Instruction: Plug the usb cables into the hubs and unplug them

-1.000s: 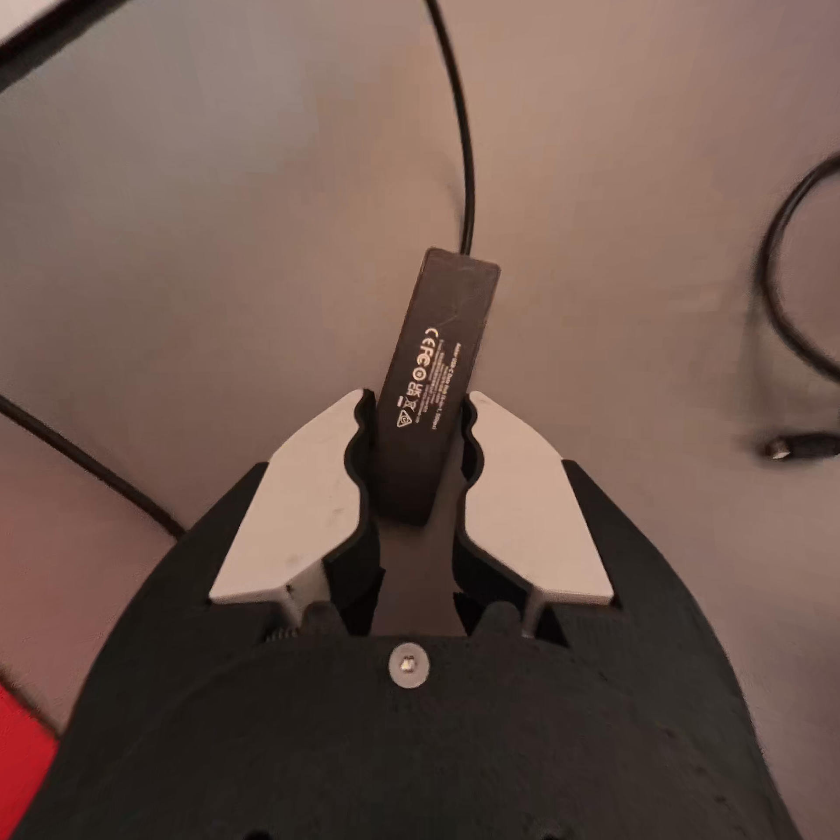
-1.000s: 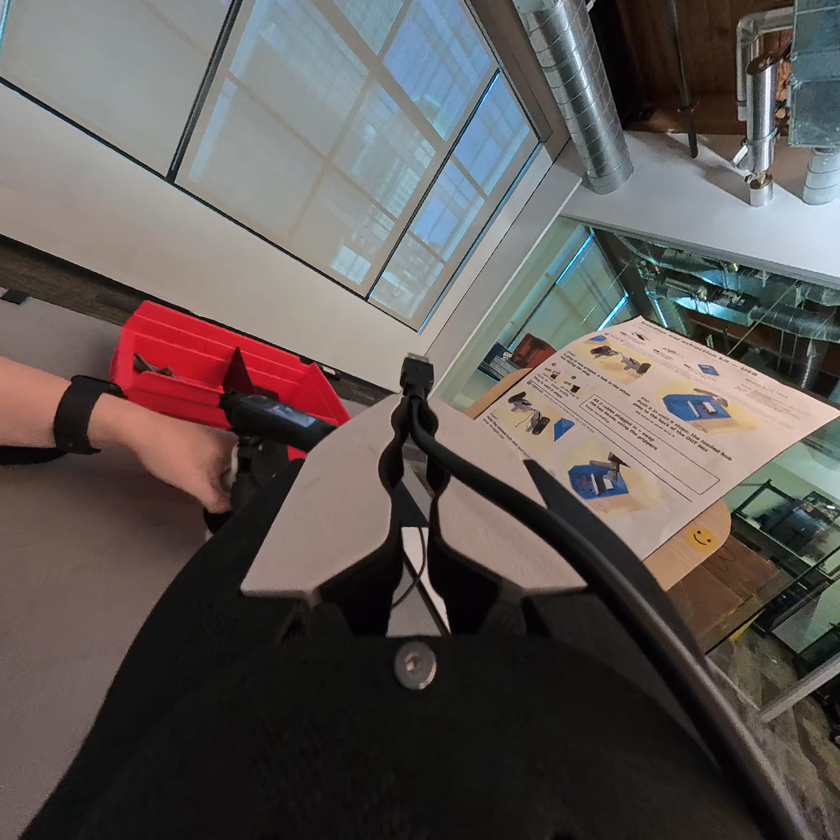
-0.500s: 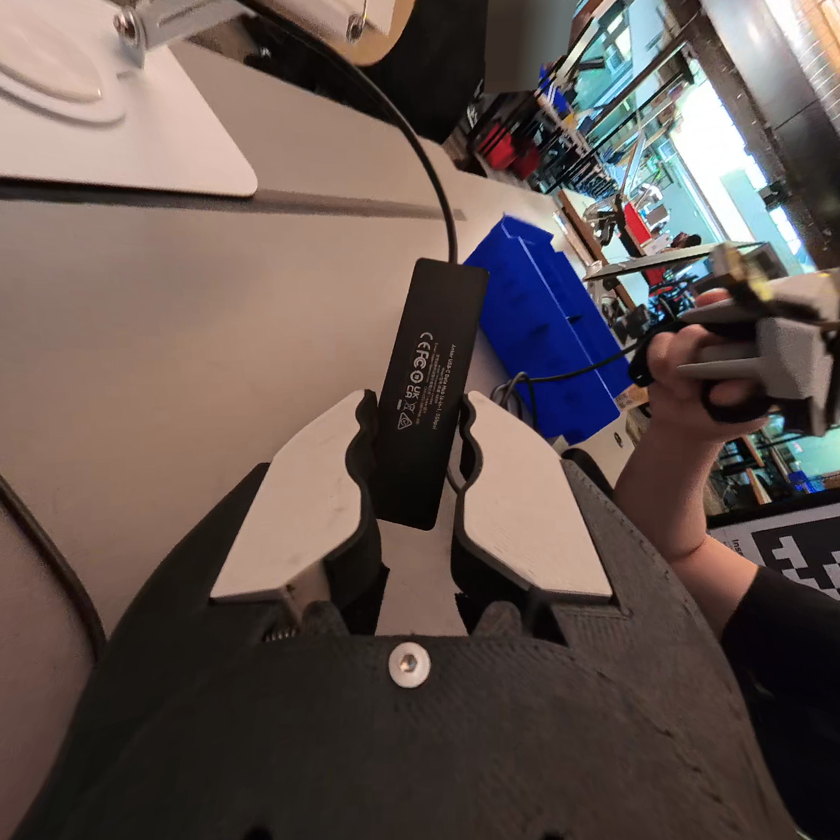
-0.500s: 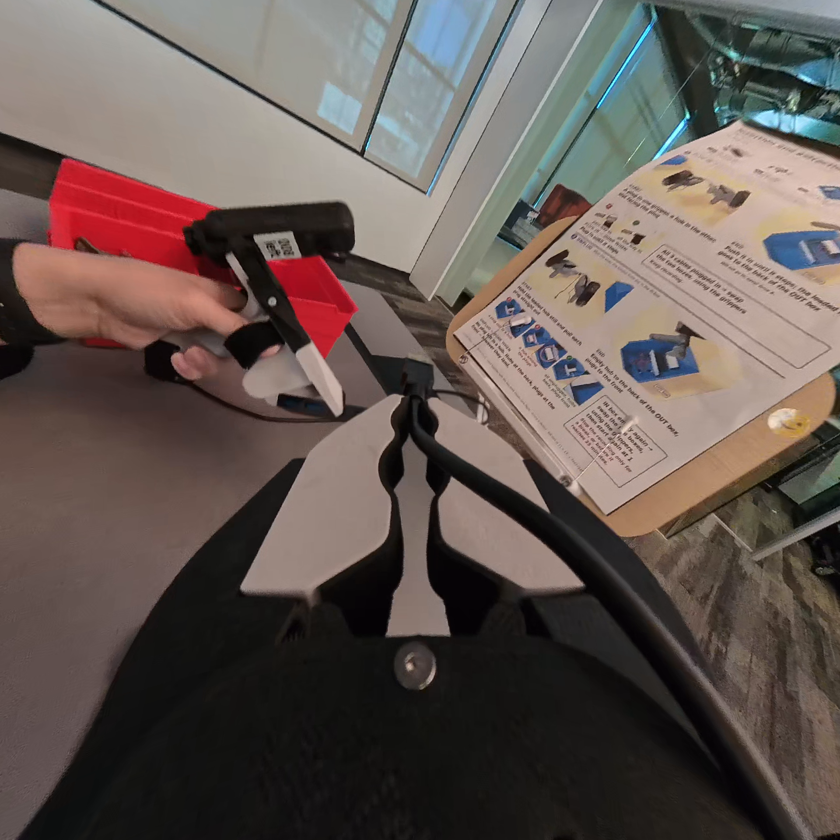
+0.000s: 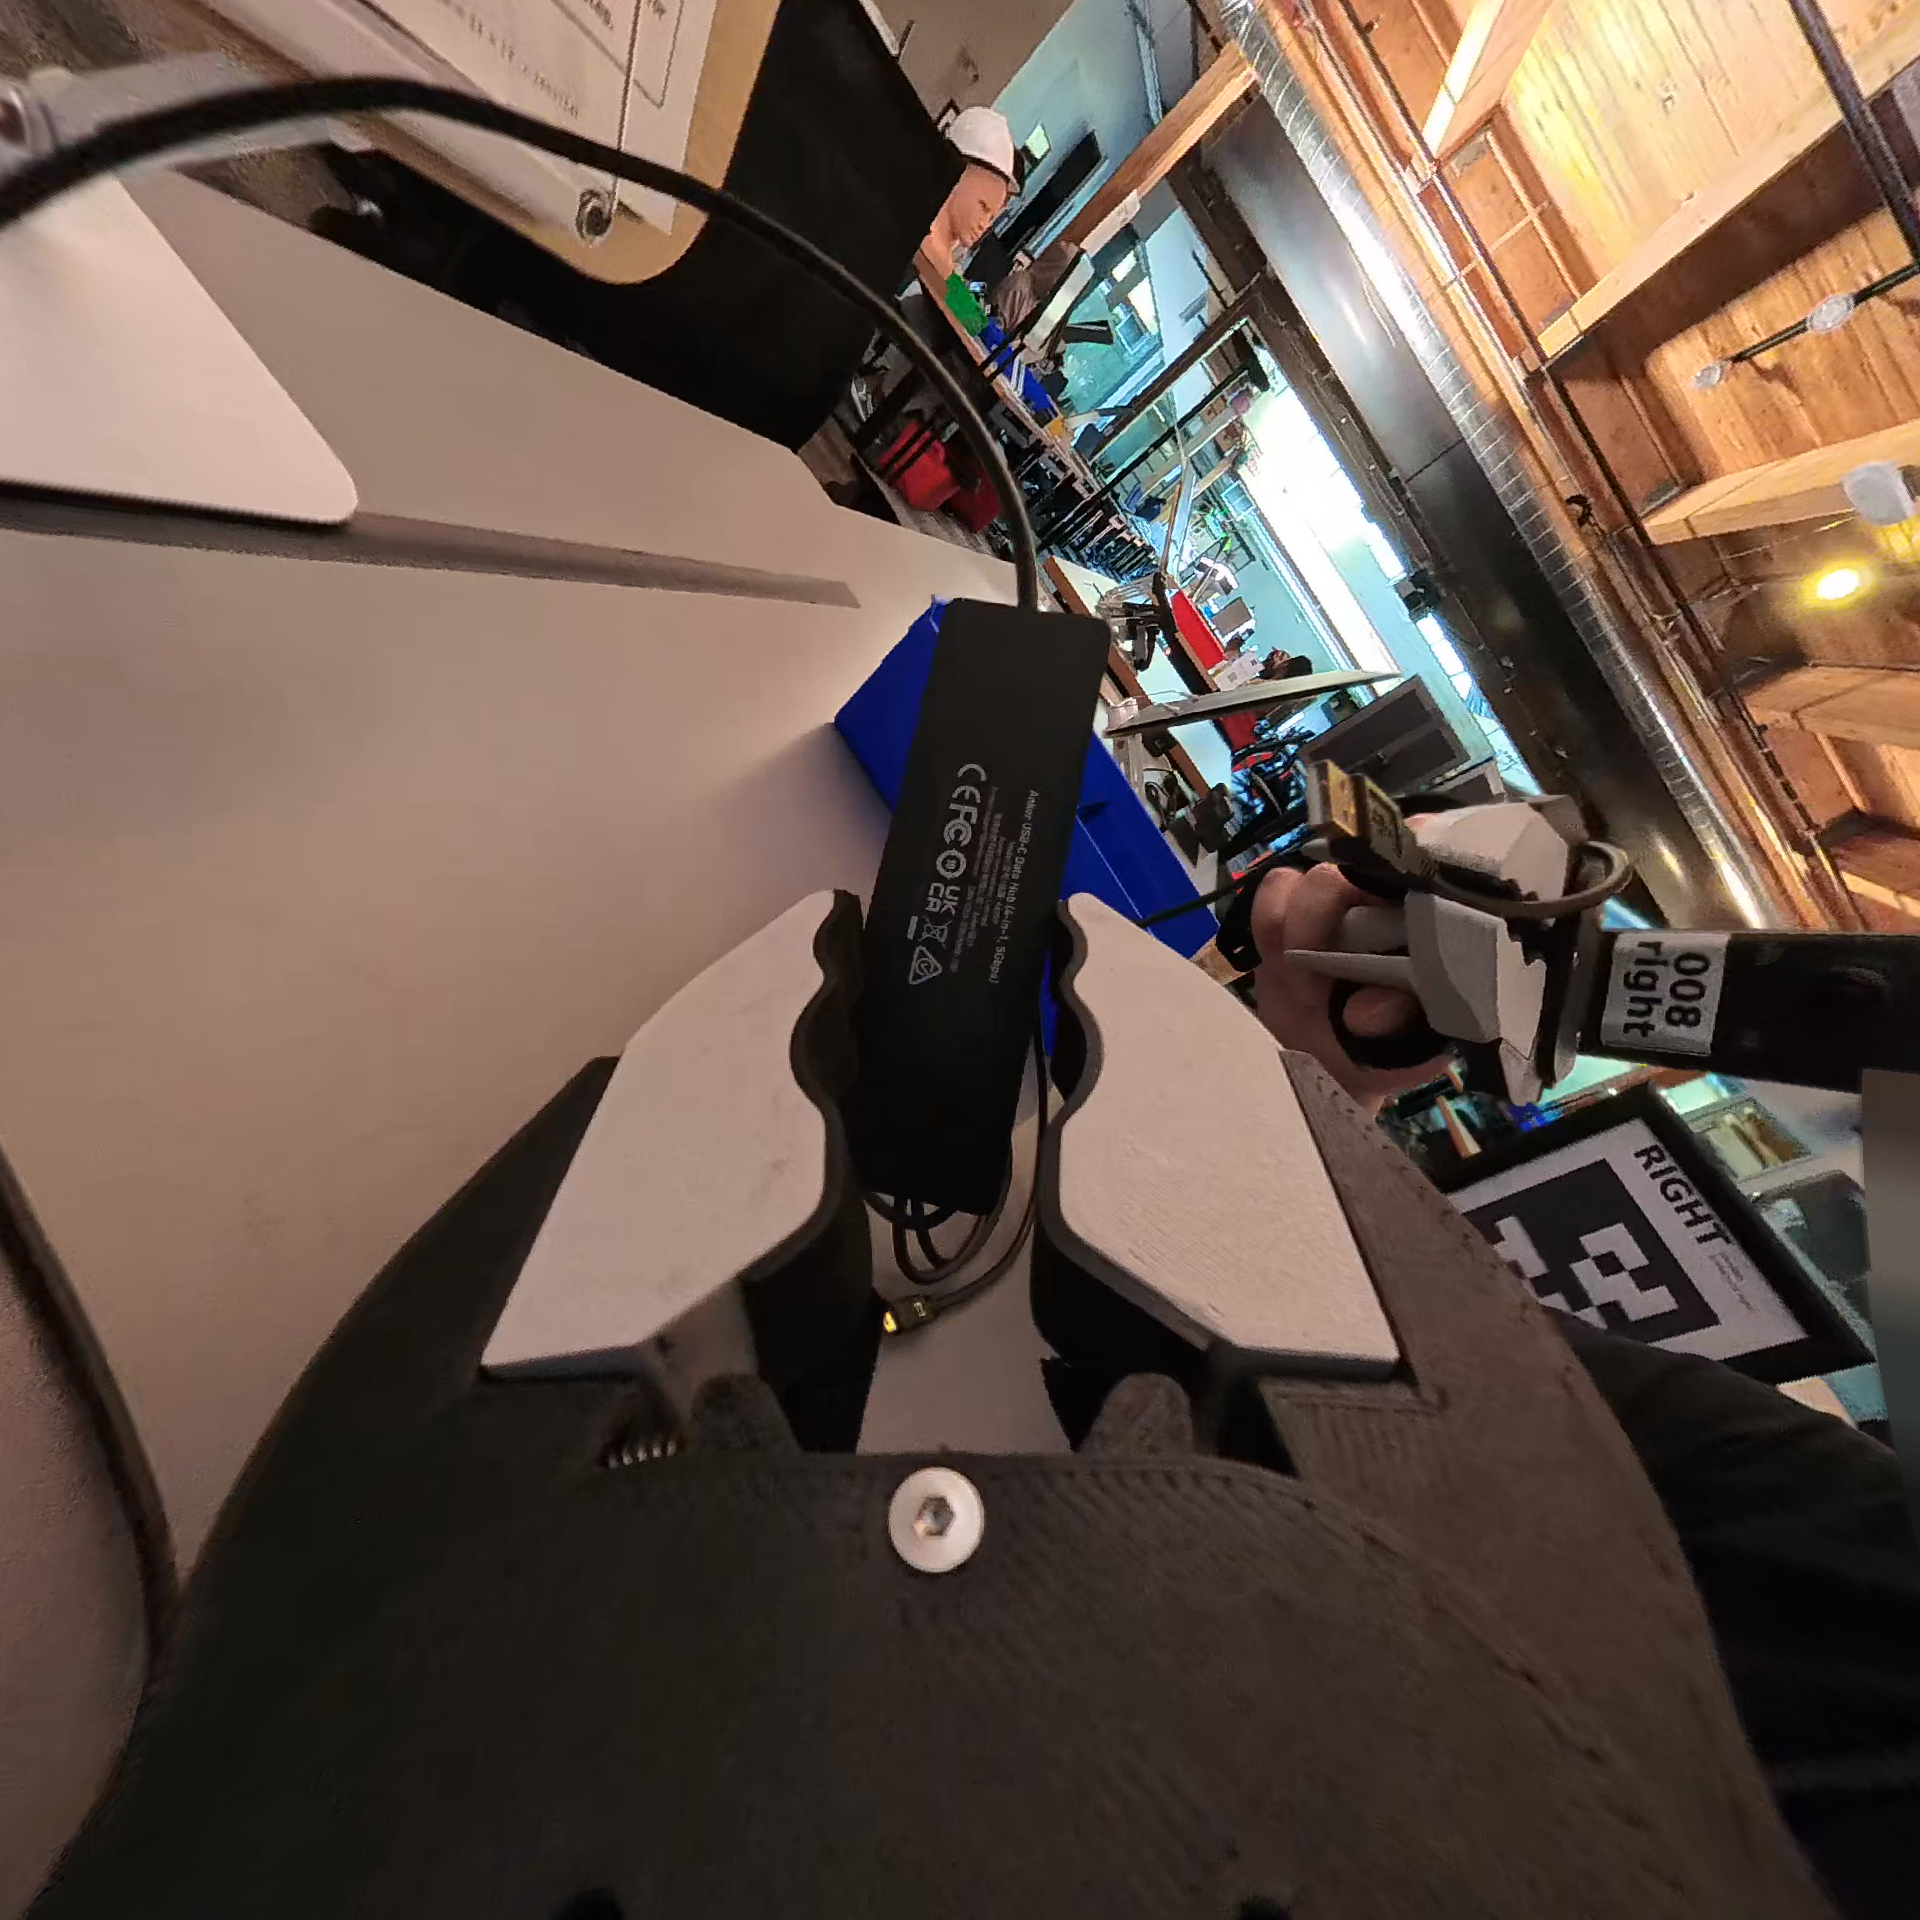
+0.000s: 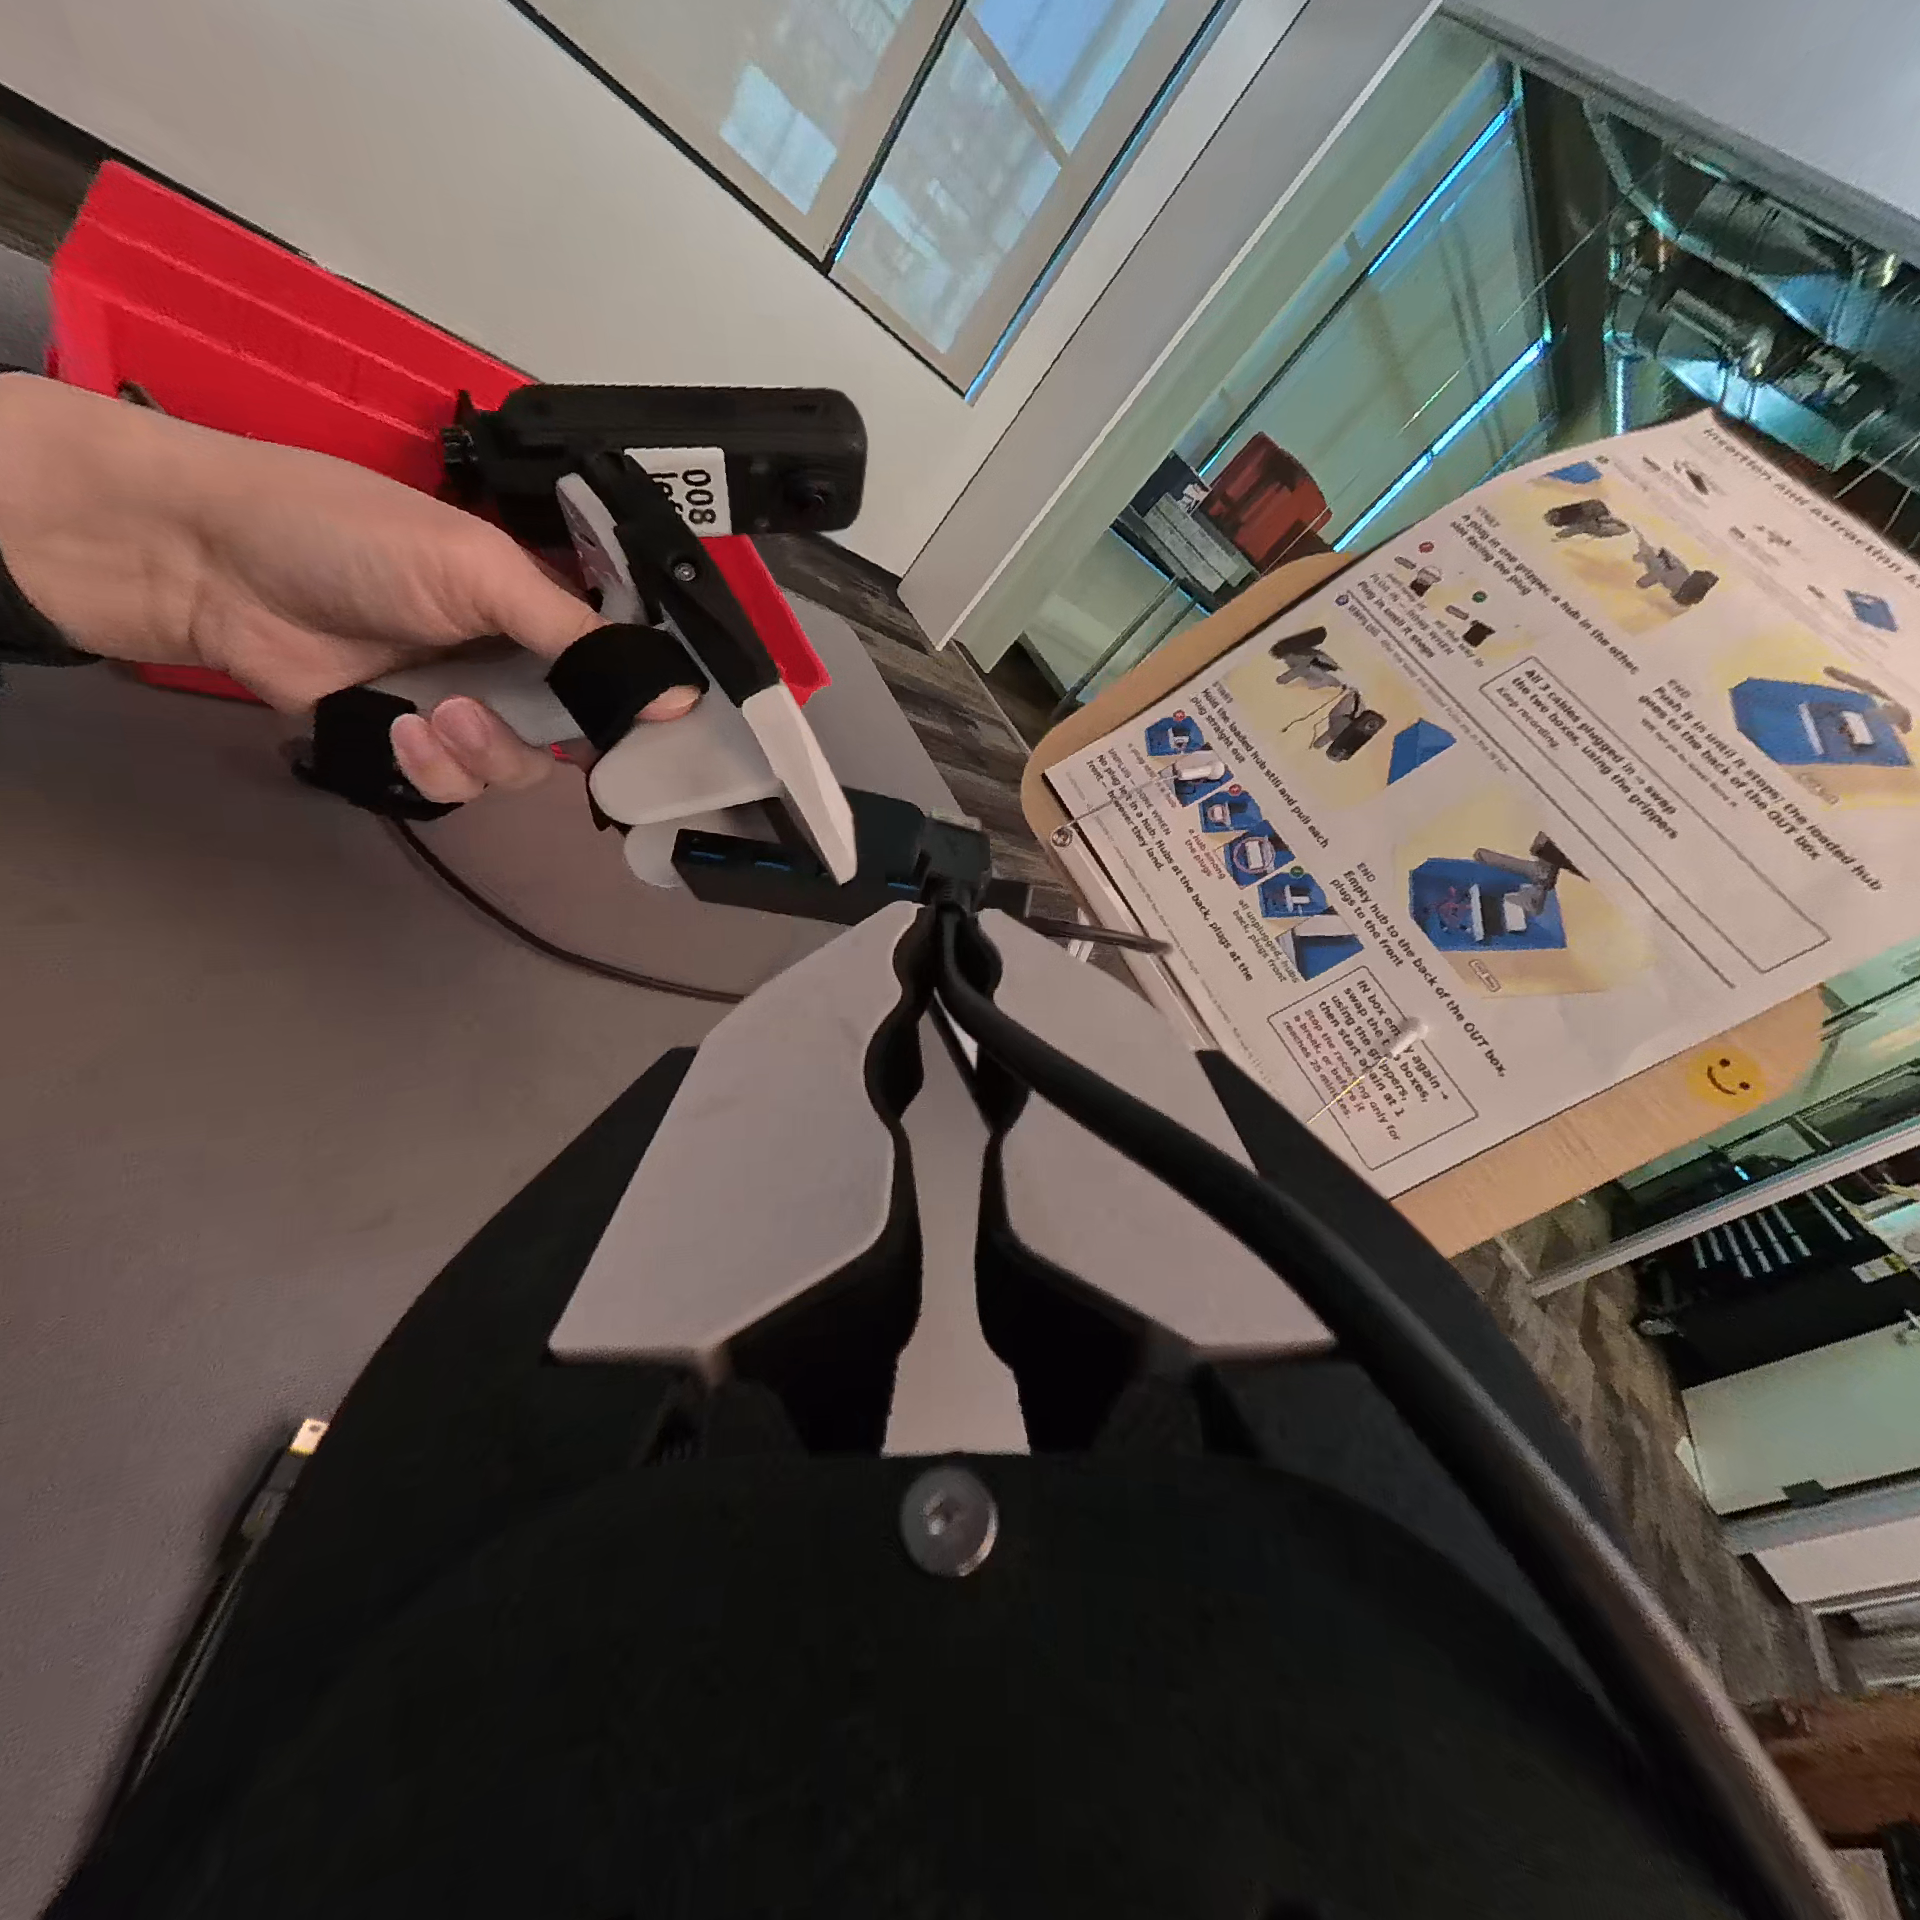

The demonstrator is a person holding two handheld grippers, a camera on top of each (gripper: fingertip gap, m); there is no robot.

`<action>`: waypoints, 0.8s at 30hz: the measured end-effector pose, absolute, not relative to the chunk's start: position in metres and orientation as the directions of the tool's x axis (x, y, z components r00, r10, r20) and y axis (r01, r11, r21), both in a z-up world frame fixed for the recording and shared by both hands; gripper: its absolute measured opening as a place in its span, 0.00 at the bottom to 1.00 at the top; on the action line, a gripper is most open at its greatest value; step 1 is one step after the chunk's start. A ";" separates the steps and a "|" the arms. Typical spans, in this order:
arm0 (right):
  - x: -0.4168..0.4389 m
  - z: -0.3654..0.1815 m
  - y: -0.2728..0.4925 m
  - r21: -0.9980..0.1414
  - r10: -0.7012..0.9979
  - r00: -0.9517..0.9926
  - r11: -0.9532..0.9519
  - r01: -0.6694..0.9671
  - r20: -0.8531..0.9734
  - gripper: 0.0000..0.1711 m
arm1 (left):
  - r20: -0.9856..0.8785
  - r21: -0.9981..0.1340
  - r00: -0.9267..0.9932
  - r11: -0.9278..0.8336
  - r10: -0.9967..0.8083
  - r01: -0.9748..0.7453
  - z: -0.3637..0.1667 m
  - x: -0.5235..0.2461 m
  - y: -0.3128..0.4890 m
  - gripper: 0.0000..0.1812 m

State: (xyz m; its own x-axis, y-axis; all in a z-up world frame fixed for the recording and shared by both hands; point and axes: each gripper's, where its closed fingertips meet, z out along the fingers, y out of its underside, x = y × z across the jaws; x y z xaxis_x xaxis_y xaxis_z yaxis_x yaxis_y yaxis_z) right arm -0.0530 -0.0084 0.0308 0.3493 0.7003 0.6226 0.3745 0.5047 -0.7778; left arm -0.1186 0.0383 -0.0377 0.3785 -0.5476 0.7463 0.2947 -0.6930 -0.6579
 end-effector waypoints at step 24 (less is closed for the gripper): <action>-0.052 0.031 -0.006 -0.734 0.646 0.355 0.545 0.406 0.675 0.02 | 0.653 -0.755 0.447 -0.570 -0.611 0.324 -0.001 -0.136 0.035 0.19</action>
State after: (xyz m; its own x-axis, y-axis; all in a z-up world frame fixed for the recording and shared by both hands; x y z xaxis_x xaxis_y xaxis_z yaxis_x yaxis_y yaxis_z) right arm -0.0518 -0.0064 0.0315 0.3548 0.6464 0.6755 0.4055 0.5446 -0.7342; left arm -0.1360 0.0354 -0.0015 0.4473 -0.6114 0.6527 0.3238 -0.5696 -0.7555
